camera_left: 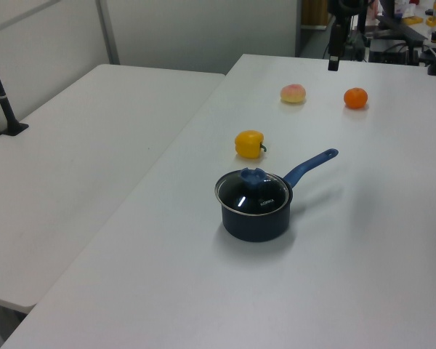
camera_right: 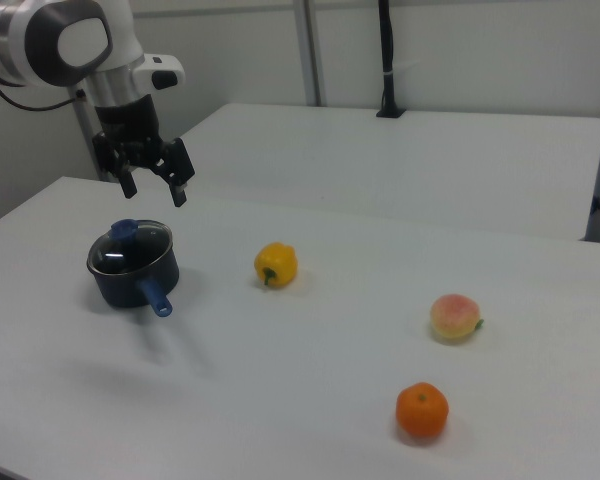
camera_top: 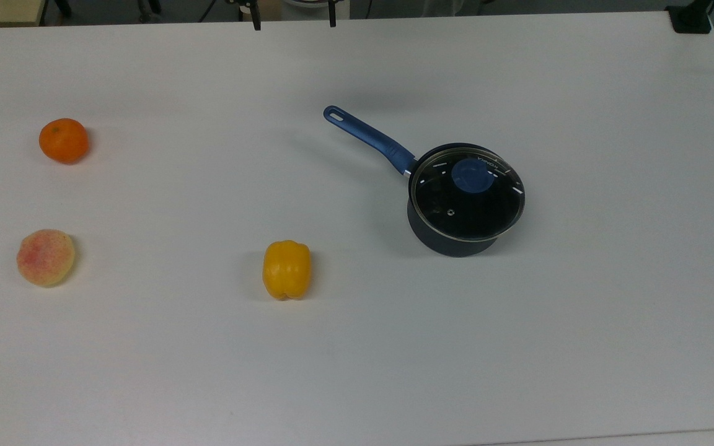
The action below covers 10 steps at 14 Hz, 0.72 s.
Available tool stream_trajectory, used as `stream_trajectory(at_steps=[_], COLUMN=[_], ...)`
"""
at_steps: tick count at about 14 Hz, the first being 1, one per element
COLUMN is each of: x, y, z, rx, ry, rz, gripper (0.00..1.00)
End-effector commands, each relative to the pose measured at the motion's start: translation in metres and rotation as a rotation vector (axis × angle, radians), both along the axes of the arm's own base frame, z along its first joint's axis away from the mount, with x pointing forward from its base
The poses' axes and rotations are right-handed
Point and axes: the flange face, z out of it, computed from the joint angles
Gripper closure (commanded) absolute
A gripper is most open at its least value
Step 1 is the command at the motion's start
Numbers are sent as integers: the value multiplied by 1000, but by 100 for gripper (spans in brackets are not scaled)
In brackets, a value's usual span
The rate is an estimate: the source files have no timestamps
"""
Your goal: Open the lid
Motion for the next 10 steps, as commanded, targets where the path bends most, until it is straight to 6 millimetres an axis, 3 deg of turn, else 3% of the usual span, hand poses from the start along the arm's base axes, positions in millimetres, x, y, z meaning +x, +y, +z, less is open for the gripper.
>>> stream_trajectory(at_steps=[1,10], x=[-7,-7], y=[1,2], z=[1,3], rx=[21,10], ry=[-7,-8], rz=[4,20], gripper=[0,0])
